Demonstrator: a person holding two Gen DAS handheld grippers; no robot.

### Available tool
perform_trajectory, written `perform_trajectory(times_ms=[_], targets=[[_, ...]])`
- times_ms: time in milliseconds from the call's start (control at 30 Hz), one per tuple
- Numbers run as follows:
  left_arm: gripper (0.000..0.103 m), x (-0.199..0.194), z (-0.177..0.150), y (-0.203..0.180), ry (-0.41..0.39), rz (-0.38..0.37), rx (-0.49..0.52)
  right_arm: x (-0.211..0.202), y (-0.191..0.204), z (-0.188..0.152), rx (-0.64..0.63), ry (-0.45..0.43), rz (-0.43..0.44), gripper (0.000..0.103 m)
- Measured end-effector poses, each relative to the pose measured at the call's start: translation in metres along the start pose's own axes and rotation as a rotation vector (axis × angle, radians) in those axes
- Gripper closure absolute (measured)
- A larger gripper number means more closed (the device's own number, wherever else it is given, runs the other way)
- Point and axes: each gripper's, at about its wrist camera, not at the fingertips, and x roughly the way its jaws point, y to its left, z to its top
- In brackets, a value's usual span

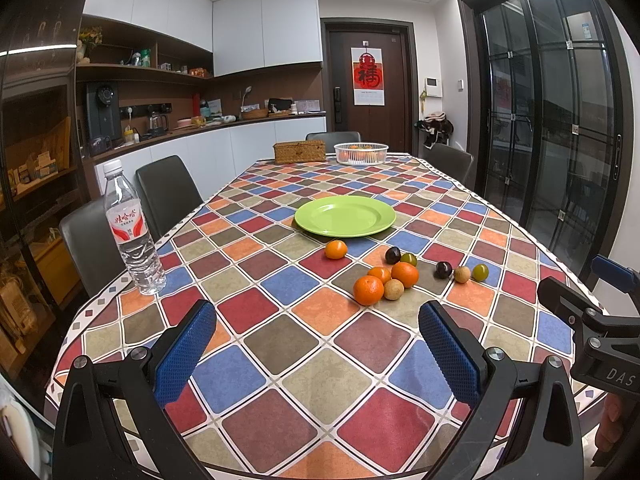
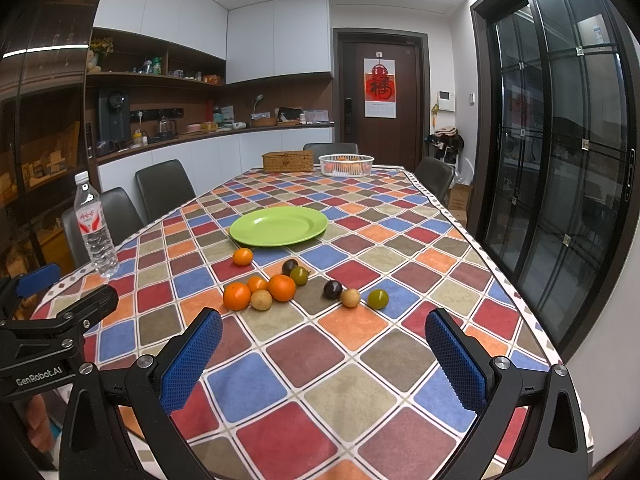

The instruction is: Organize fruits

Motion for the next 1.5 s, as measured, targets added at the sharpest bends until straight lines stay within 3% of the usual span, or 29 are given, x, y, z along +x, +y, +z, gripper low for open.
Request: perform_trajectory(times_ms=[633,1067,1500], targets=[[0.000,0.007,-0.001,0.001,0.018,-0.011,0.003,0.008,0.000,-0.001,-0.002,0.020,0.017,0.000],[0.001,0.031,0.001,-0.005,0.043,-0.032,0.051,0.037,0.009,-0.005,-0.035,0.102,0.084,0.000],[0.014,0.078,0.012,-0.013,0.094,-0.065,0.071,0.078,0.003,0.003,-0.042,0.147,0.052,0.002]])
